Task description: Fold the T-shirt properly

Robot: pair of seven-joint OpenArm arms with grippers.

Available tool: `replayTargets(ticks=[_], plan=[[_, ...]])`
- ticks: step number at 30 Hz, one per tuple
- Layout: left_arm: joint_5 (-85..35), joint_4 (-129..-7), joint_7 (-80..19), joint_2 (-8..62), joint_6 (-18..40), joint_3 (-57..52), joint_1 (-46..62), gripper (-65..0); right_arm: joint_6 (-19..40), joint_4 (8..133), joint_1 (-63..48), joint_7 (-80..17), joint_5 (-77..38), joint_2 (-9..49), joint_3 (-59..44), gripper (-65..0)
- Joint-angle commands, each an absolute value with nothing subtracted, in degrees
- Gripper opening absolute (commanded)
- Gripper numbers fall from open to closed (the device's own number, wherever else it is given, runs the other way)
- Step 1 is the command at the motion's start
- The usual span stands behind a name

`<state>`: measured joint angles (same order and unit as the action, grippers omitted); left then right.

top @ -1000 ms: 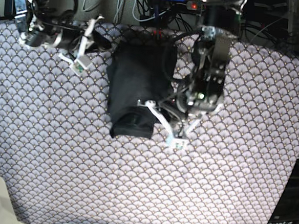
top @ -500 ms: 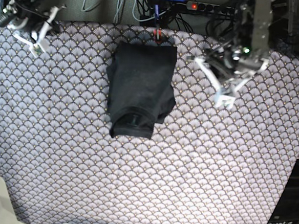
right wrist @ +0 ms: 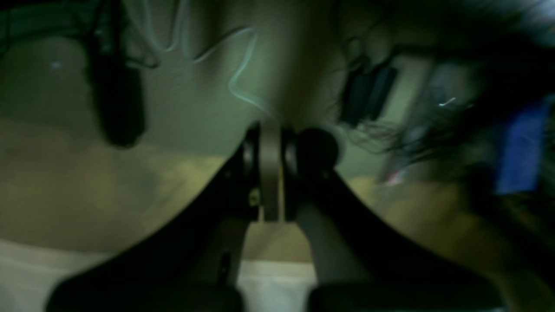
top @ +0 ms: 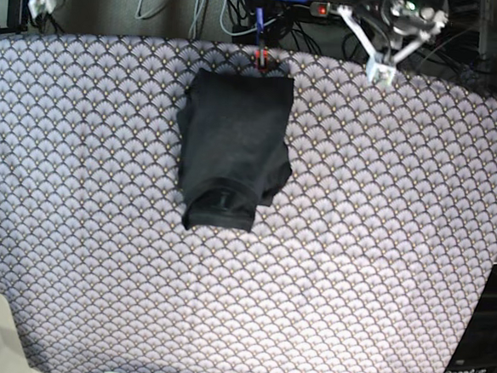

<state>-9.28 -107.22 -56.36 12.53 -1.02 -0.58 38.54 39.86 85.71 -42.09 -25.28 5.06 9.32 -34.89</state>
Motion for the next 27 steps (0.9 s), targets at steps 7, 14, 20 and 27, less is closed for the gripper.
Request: replayTargets(ticks=[7, 14, 20, 27], plan=[[-9.27, -73.36, -35.65, 12.79, -1.10, 3.82, 32.57, -65.0, 40.00, 55.08, -31.87, -9.27, 15.08, 9.27, -37.49, -65.0], [-9.36, -35.82, -15.25, 9.45, -1.36, 9.89, 18.33, -65.0, 40.00, 25.01, -18.77, 6.11, 27.82, 11.82, -41.54, -65.0], [-9.36, -9.36, 3.21, 4.26, -1.19, 10.24, 7.69, -65.0, 40.00, 9.19, -11.30, 16.40, 38.02, 12.62, -41.36, -65.0], [-12.18, 0.00, 17.45, 1.19, -12.35, 8.48, 1.98, -65.0, 12.53, 4.35, -8.57, 17.98, 50.86, 9.10, -41.54, -65.0]])
